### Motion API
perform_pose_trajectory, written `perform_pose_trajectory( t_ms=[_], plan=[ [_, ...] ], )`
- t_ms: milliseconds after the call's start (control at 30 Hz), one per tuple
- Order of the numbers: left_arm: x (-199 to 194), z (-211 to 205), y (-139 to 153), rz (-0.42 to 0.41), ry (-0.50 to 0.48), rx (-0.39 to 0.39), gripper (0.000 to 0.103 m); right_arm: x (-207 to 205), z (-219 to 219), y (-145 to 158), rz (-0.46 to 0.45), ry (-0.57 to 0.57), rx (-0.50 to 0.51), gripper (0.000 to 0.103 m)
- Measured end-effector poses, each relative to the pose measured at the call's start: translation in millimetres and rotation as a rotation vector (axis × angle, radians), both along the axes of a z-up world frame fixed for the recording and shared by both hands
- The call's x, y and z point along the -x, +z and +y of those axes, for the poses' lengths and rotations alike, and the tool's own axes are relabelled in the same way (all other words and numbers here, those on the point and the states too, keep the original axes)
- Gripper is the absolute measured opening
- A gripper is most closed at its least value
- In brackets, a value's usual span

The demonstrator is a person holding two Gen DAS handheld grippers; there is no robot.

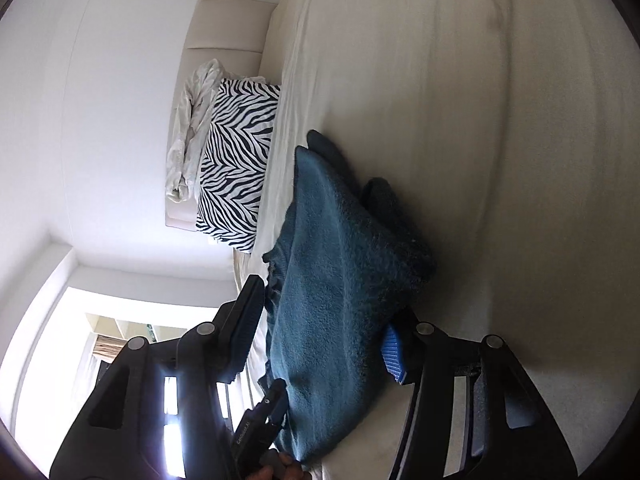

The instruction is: Fold small clothes

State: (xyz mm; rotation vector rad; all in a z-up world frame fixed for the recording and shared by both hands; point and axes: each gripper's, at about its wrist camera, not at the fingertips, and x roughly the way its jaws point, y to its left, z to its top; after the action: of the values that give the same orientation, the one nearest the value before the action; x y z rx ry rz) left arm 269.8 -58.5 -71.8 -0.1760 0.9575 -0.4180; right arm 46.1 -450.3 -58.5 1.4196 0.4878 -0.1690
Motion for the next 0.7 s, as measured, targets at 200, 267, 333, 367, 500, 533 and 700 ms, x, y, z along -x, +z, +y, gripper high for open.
perform_pose_trajectory(
  t_ms=[200,267,333,367,500,533,700],
  plan=[
    [-2.2,2.5,0.2,0.014,0.0,0.024,0.081,-23.2,2.3,-0.7,0.038,0.026,0.038,0.046],
    [-2.8,4.0,0.3,0.021,0.001,0.036,0.081,-33.1,-7.0,5.1,0.013,0.005,0.066,0.046],
    [-4.0,6.1,0.6,0.032,0.01,0.055,0.081,-43.4,-12.7,6.9,0.014,0.0,0.066,0.046],
    [-4.5,7.1,0.7,0.037,0.016,0.065,0.081,-50.5,-12.5,5.4,0.02,0.02,0.07,0.046],
    [-5.0,9.1,0.7,0.044,0.021,0.083,0.082,-71.3,-4.3,1.1,0.094,0.099,0.16,0.034],
    [-4.7,9.1,0.7,0.043,0.018,0.084,0.082,-73.3,-6.0,-0.1,0.1,0.097,0.163,0.027],
    [-6.9,17.0,0.8,0.064,0.021,0.135,0.082,-68.9,-14.2,-13.5,0.152,0.084,0.176,0.011]
  ],
)
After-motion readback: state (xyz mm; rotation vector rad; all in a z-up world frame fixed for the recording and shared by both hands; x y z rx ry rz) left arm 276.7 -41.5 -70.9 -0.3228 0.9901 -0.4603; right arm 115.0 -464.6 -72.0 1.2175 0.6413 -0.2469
